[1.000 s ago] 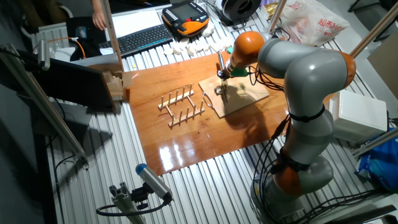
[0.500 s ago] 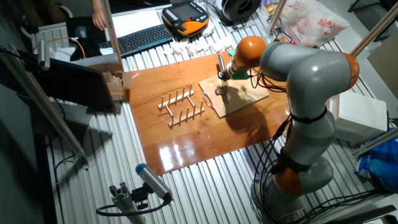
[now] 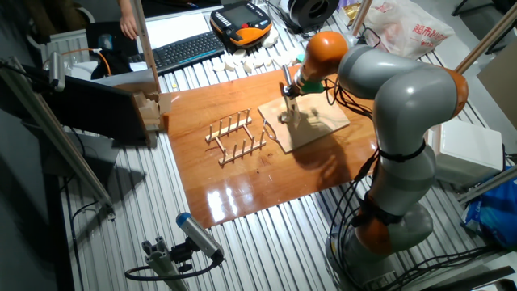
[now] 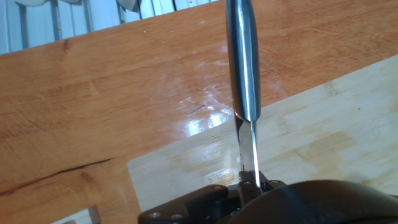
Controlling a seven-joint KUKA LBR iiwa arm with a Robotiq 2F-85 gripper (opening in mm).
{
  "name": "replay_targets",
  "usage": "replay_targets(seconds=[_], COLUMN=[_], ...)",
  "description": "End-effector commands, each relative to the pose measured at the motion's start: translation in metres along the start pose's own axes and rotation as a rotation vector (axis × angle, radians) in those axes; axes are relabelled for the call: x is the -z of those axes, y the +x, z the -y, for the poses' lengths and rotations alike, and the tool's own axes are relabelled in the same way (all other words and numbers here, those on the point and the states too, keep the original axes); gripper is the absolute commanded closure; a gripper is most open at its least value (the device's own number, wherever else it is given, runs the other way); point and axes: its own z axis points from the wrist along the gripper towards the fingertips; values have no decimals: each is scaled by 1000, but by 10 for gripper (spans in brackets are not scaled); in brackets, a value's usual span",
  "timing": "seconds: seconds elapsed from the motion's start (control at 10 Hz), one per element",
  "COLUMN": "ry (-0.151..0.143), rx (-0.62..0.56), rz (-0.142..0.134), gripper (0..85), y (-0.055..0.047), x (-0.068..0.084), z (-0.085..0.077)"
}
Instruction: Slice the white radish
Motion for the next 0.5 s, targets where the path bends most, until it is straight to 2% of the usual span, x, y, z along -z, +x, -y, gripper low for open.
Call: replay_targets(seconds=[0.0,0.4], ry=[5,13], rx=[-4,-1], rz=[2,-4], gripper=[850,850], y=[0,-2], x=[0,6], z=[-3,-4])
